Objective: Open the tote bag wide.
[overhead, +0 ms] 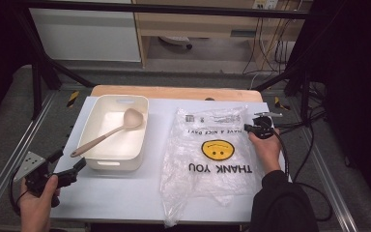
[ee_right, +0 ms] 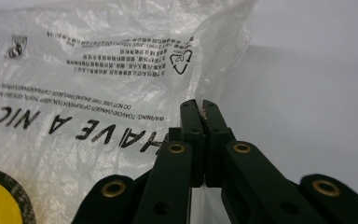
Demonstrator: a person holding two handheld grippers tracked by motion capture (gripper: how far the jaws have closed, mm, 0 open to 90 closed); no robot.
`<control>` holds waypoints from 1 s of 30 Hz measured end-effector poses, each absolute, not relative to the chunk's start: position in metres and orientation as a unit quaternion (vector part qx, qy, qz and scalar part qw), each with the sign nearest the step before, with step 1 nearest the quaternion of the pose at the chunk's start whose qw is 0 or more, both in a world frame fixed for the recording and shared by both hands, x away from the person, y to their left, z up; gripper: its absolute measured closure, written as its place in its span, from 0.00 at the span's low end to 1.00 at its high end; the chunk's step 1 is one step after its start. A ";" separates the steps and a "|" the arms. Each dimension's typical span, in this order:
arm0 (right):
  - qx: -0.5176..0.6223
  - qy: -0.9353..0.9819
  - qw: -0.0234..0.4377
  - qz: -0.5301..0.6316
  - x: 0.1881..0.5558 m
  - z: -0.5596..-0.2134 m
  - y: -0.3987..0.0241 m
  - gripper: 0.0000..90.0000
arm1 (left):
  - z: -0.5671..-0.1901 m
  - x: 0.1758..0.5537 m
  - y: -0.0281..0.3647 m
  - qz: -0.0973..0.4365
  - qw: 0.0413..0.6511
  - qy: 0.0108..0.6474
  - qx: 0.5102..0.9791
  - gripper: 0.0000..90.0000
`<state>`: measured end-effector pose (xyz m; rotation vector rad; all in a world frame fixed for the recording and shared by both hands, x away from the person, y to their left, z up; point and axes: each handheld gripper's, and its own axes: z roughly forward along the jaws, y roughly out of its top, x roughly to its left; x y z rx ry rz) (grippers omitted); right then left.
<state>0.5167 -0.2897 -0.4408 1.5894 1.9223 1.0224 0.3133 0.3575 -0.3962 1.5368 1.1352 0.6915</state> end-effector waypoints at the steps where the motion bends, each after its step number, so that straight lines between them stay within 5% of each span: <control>1: 0.581 0.688 0.223 0.373 0.517 -0.440 -0.290 1.00 | -0.396 0.313 0.357 0.289 0.527 0.474 0.643 0.06; 11: 0.638 0.614 0.284 0.368 0.520 -0.439 -0.312 1.00 | -0.396 0.314 0.357 0.294 0.526 0.472 0.643 0.06; 16: 0.663 0.601 0.271 0.355 0.515 -0.447 -0.322 1.00 | -0.393 0.314 0.354 0.299 0.523 0.467 0.647 0.06; 24: 0.628 0.636 0.264 0.363 0.498 -0.436 -0.315 0.42 | -0.393 0.315 0.354 0.296 0.525 0.465 0.649 0.06; 30: 0.581 0.673 0.286 0.358 0.479 -0.415 -0.299 0.16 | -0.393 0.314 0.353 0.294 0.525 0.464 0.650 0.06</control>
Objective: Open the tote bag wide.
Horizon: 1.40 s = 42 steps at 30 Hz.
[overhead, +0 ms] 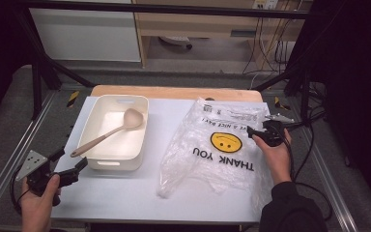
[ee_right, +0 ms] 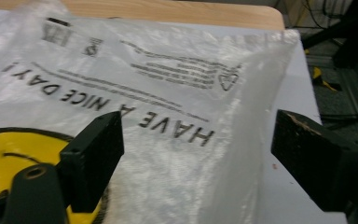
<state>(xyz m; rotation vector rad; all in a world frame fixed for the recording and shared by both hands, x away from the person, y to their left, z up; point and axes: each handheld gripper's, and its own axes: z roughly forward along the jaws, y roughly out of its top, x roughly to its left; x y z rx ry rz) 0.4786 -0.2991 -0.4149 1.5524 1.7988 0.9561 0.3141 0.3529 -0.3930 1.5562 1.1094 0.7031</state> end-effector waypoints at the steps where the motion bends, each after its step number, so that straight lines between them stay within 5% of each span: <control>1: 0.576 0.680 0.280 0.357 0.475 -0.412 -0.295 0.14 | -0.393 0.314 0.353 0.293 0.524 0.463 0.652 0.06; 4: 0.550 0.702 0.280 0.355 0.464 -0.410 -0.285 0.07 | -0.393 0.314 0.353 0.292 0.523 0.462 0.654 0.06; 23: 0.428 0.798 0.187 0.381 0.372 -0.423 -0.195 0.08 | -0.394 0.313 0.354 0.294 0.523 0.463 0.652 0.06; 37: 0.386 0.845 0.141 0.343 0.354 -0.447 -0.158 0.10 | -0.394 0.313 0.354 0.297 0.518 0.465 0.653 0.06; 42: 0.377 0.856 0.140 0.326 0.355 -0.454 -0.155 0.19 | -0.394 0.313 0.355 0.297 0.517 0.466 0.653 0.06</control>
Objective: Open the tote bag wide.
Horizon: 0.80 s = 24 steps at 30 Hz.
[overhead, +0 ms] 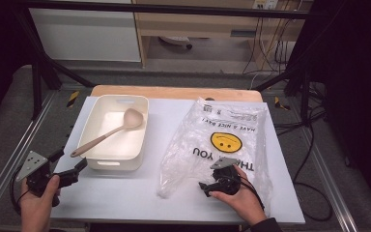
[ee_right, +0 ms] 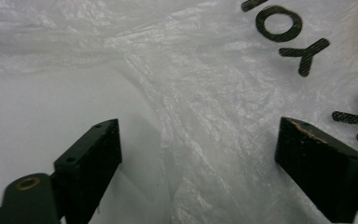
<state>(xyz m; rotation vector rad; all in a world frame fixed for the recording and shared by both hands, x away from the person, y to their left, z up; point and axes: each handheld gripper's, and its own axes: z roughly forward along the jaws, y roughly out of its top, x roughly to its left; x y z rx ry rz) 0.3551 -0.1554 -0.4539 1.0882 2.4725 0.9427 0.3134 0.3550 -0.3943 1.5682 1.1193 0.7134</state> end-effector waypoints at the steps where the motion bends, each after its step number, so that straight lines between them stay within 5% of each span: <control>1: 0.375 0.856 0.143 0.325 0.355 -0.454 -0.155 0.21 | -0.394 0.313 0.355 0.297 0.517 0.466 0.653 0.06; 14: 0.364 0.857 0.143 0.336 0.357 -0.449 -0.158 0.79 | -0.394 0.313 0.355 0.298 0.516 0.465 0.654 0.06; 21: 0.357 0.860 0.140 0.337 0.359 -0.449 -0.156 1.00 | -0.394 0.313 0.354 0.298 0.517 0.465 0.655 0.06; 24: 0.363 0.858 0.132 0.338 0.361 -0.448 -0.156 1.00 | -0.394 0.313 0.354 0.298 0.517 0.464 0.654 0.06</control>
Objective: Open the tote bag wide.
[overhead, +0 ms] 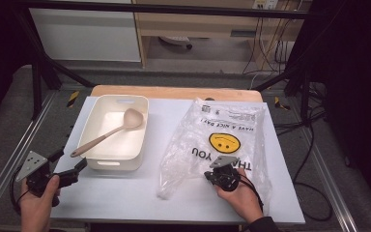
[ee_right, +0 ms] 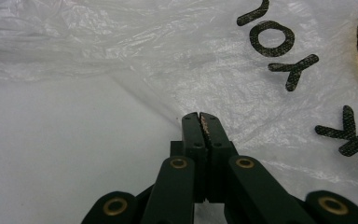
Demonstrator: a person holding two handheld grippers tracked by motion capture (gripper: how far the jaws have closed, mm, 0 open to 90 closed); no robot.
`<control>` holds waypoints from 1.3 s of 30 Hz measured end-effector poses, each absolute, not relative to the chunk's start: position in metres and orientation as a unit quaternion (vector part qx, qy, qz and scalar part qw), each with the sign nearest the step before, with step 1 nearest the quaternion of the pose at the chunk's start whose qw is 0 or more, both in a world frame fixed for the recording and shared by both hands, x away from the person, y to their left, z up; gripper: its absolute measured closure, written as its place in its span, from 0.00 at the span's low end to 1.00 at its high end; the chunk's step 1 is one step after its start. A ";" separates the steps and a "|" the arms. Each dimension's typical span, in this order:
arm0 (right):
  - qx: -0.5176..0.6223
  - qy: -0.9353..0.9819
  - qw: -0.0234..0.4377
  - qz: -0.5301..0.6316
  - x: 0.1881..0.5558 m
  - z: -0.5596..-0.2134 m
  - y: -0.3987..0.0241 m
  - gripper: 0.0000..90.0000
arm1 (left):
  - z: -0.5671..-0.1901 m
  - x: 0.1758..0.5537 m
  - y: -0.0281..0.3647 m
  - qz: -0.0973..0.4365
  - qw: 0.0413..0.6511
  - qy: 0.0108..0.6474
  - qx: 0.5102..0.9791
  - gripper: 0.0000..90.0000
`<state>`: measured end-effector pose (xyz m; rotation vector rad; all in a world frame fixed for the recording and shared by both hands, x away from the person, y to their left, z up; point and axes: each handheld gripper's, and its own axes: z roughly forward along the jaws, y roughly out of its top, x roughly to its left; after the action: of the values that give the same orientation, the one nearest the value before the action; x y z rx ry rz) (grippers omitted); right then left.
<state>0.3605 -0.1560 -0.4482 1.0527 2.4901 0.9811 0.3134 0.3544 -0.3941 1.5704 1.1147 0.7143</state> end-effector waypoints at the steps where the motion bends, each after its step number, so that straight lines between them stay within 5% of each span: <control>1: 0.366 0.856 0.129 0.341 0.361 -0.448 -0.156 1.00 | -0.394 0.313 0.354 0.298 0.517 0.464 0.654 0.06; 27: 0.440 0.797 0.174 0.374 0.422 -0.432 -0.114 1.00 | -0.394 0.313 0.356 0.301 0.516 0.462 0.656 0.06; 39: 0.443 0.801 0.161 0.368 0.440 -0.436 -0.086 1.00 | -0.394 0.313 0.354 0.300 0.514 0.462 0.657 0.06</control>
<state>0.4397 -0.0862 -0.4357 1.2665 2.2883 1.0511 0.3130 0.3543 -0.3942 1.5796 1.1100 0.7220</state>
